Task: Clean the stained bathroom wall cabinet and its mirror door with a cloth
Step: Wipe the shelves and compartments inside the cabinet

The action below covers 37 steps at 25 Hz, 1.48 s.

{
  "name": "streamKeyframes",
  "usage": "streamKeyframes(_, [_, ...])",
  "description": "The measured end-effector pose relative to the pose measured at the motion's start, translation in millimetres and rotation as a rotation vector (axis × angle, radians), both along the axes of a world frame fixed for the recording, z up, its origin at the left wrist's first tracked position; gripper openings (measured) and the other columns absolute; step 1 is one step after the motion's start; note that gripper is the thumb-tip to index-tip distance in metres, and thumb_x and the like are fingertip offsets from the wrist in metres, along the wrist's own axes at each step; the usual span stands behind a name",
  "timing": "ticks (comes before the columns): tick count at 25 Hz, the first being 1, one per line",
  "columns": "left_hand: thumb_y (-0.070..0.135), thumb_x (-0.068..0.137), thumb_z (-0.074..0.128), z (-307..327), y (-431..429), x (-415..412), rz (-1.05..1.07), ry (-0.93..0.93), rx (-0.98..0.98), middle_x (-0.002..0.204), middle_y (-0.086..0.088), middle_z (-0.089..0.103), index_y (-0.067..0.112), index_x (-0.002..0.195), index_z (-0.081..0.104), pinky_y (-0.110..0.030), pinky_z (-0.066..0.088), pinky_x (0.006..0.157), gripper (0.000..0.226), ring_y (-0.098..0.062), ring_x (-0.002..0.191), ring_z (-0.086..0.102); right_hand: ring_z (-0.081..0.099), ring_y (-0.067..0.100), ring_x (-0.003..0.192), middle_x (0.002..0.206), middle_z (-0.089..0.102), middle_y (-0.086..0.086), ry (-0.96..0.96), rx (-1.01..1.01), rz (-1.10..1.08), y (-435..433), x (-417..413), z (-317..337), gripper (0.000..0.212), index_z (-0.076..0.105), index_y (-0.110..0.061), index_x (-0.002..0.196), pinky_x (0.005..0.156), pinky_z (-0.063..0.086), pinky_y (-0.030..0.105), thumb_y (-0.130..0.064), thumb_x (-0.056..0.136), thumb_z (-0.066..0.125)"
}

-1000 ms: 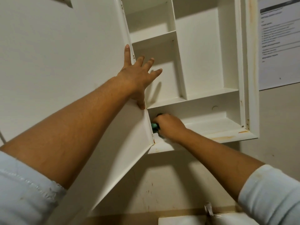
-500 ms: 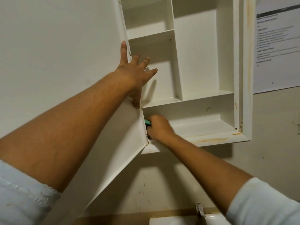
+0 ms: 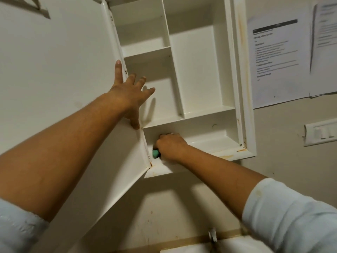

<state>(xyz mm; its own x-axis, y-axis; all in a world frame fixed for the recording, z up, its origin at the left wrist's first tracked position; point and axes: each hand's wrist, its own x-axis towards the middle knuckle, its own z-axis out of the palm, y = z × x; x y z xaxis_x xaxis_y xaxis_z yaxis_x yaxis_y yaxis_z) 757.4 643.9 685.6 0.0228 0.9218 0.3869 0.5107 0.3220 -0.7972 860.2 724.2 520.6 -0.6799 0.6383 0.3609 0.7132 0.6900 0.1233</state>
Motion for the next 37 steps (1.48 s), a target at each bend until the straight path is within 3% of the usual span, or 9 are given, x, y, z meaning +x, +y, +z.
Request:
streamKeyframes(8, [0.079,0.061,0.076,1.2,0.8,-3.5,-0.034,0.007,-0.008,0.171,-0.012,-0.003,0.035,0.162,-0.006,-0.08,-0.014,0.108,0.137,-0.038,0.157,0.0,0.064,0.02,0.075,0.078,0.062,-0.002,0.081,0.048,-0.451,2.7,132.6,1.0,0.015,0.069,-0.016,0.092,0.074,0.059,0.037,-0.029,0.092,0.064])
streamKeyframes(12, [0.077,0.062,0.077,1.1,2.7,0.6,-0.021,0.006,-0.007,0.171,-0.012,-0.001,0.035,0.162,-0.005,-0.081,-0.012,0.108,0.137,-0.038,0.156,0.002,0.067,0.028,0.089,0.092,0.071,0.006,0.407,-0.197,-0.246,-5.6,44.2,-9.4,0.019,0.075,-0.019,0.097,0.075,0.054,0.032,-0.013,0.079,0.071])
streamKeyframes(16, [0.078,0.063,0.076,-0.1,4.3,-1.6,-0.02,0.019,-0.005,0.171,-0.011,-0.003,0.036,0.162,-0.007,-0.081,-0.012,0.108,0.135,-0.037,0.157,-0.001,0.063,0.032,0.097,0.1,0.069,0.009,0.377,-0.203,-0.058,-4.0,-30.3,-12.3,0.007,0.068,-0.013,0.089,0.077,0.046,0.033,-0.01,0.083,0.067])
streamKeyframes(19, [0.077,0.063,0.076,0.7,3.6,-1.7,-0.019,0.017,-0.016,0.171,-0.011,-0.002,0.036,0.162,-0.005,-0.081,-0.014,0.108,0.134,-0.037,0.157,-0.001,0.061,0.029,0.086,0.086,0.061,0.005,0.302,-0.187,-0.041,0.8,-32.0,-7.3,0.012,0.055,-0.015,0.081,0.073,0.041,0.033,-0.009,0.085,0.064])
streamKeyframes(24, [0.075,0.064,0.078,1.0,0.5,0.4,-0.001,0.0,-0.026,0.171,-0.011,-0.001,0.036,0.162,-0.005,-0.081,-0.014,0.107,0.134,-0.037,0.157,0.0,0.061,0.025,0.077,0.074,0.062,-0.002,0.347,-0.492,0.169,-8.9,-0.1,-7.3,0.032,0.056,-0.028,0.062,0.065,0.043,0.03,0.0,0.077,0.056])
streamKeyframes(26, [0.076,0.064,0.077,0.8,0.6,-2.6,-0.016,0.004,-0.023,0.171,-0.011,0.0,0.036,0.162,-0.005,-0.081,-0.012,0.108,0.134,-0.037,0.157,0.0,0.061,0.018,0.074,0.073,0.063,-0.008,0.346,-0.522,0.181,-12.5,28.6,-7.6,0.031,0.065,-0.031,0.072,0.063,0.041,0.027,-0.001,0.079,0.057])
streamKeyframes(29, [0.078,0.062,0.076,0.6,0.5,-3.3,-0.029,0.009,-0.019,0.171,-0.012,0.002,0.036,0.162,-0.003,-0.081,-0.013,0.108,0.134,-0.037,0.157,0.002,0.063,0.019,0.076,0.077,0.065,-0.006,0.332,-0.334,-0.113,7.6,98.9,-4.2,0.018,0.074,-0.021,0.093,0.068,0.049,0.029,-0.009,0.08,0.07])
streamKeyframes(33, [0.077,0.061,0.077,-0.6,3.4,-2.5,-0.015,0.01,-0.027,0.171,-0.011,0.001,0.036,0.162,-0.002,-0.081,-0.014,0.106,0.135,-0.038,0.156,0.004,0.067,0.023,0.077,0.081,0.069,0.002,0.251,-0.038,-0.522,7.0,120.5,-7.0,0.005,0.072,-0.015,0.087,0.074,0.06,0.037,-0.019,0.087,0.07])
streamKeyframes(37, [0.072,0.062,0.08,-1.5,6.8,1.0,0.019,0.0,-0.017,0.171,-0.011,0.003,0.037,0.162,-0.001,-0.082,-0.014,0.106,0.133,-0.038,0.156,0.004,0.067,0.032,0.097,0.103,0.072,0.011,0.331,-0.172,-0.195,-21.6,25.8,-18.0,0.022,0.074,-0.012,0.107,0.083,0.056,0.037,-0.01,0.087,0.064])
